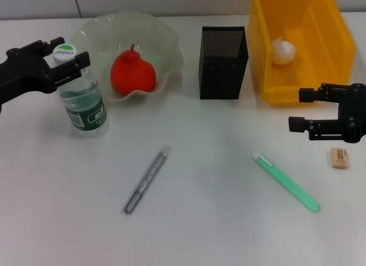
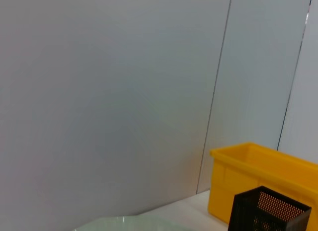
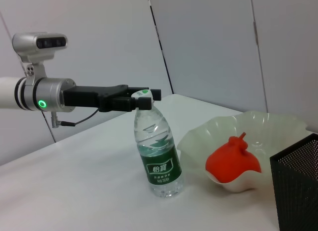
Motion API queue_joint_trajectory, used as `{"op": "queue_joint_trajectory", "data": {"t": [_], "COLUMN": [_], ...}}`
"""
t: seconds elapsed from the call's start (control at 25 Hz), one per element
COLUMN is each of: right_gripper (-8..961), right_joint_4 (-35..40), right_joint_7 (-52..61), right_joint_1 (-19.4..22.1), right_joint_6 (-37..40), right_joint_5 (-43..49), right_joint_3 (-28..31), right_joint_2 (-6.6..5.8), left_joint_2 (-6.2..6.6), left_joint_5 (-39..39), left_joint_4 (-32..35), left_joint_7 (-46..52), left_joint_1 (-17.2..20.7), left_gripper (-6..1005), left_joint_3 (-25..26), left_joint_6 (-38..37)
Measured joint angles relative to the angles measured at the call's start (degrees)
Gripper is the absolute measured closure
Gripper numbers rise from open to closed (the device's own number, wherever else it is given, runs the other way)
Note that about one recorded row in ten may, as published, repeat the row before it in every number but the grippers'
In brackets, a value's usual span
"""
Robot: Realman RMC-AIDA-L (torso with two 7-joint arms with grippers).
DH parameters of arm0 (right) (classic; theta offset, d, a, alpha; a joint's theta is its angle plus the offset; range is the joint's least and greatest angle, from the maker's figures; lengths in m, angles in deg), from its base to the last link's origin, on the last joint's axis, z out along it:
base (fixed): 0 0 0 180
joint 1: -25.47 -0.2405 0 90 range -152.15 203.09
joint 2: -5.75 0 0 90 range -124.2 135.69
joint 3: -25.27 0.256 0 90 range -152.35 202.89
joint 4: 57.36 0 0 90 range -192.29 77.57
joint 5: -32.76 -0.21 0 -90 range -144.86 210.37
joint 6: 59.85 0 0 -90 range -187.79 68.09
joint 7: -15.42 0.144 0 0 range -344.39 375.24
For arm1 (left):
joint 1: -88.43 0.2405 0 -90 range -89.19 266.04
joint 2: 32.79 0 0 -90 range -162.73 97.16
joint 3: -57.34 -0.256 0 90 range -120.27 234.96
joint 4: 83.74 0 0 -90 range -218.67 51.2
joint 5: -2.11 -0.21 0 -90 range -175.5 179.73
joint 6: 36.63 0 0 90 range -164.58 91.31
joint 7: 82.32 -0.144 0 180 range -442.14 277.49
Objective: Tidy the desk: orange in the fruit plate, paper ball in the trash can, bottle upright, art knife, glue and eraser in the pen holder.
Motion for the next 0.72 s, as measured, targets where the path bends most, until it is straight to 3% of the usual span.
{"op": "queue_joint_trajectory", "data": {"t": [0.16,0.28,0.36,0.48,0.56,0.64,0.68,0.72], "right_gripper": [157,157,156,156,156,156,156,156], "right_joint_4": [0.0,0.0,0.2,0.5,0.9,2.3,3.4,4.9], "right_joint_7": [0.0,0.0,0.0,0.2,1.0,3.0,4.7,6.4], "right_joint_1": [-0.1,-0.1,-0.1,-0.2,-0.3,-0.6,-0.8,-0.9], "right_joint_6": [0.0,0.0,0.0,0.1,0.3,0.5,0.5,0.6], "right_joint_5": [0.0,0.0,0.0,0.0,0.0,0.3,0.9,1.7], "right_joint_3": [0.2,0.3,0.4,0.4,0.3,0.1,-0.1,-0.1], "right_joint_2": [0.00,-0.04,-0.08,-0.09,-0.09,-0.09,-0.08,-0.05], "left_joint_2": [0.08,0.12,0.10,0.26,1.04,2.44,2.44,4.39], "left_joint_5": [0.4,0.6,0.8,1.5,2.0,2.0,2.0,1.7], "left_joint_4": [-0.1,-0.1,0.2,0.0,-1.1,-2.9,-2.9,-5.8], "left_joint_7": [-0.1,0.0,0.1,0.5,0.3,-0.4,-0.4,-2.1], "left_joint_1": [0.1,0.0,-0.1,-0.3,-0.4,-0.3,-0.3,0.4], "left_gripper": [386,262,179,139,139,138,138,138], "left_joint_3": [0.5,2.2,5.0,11.4,17.0,19.4,19.4,19.9], "left_joint_6": [-0.3,-1.3,-3.4,-9.2,-15.5,-20.8,-20.8,-25.7]}}
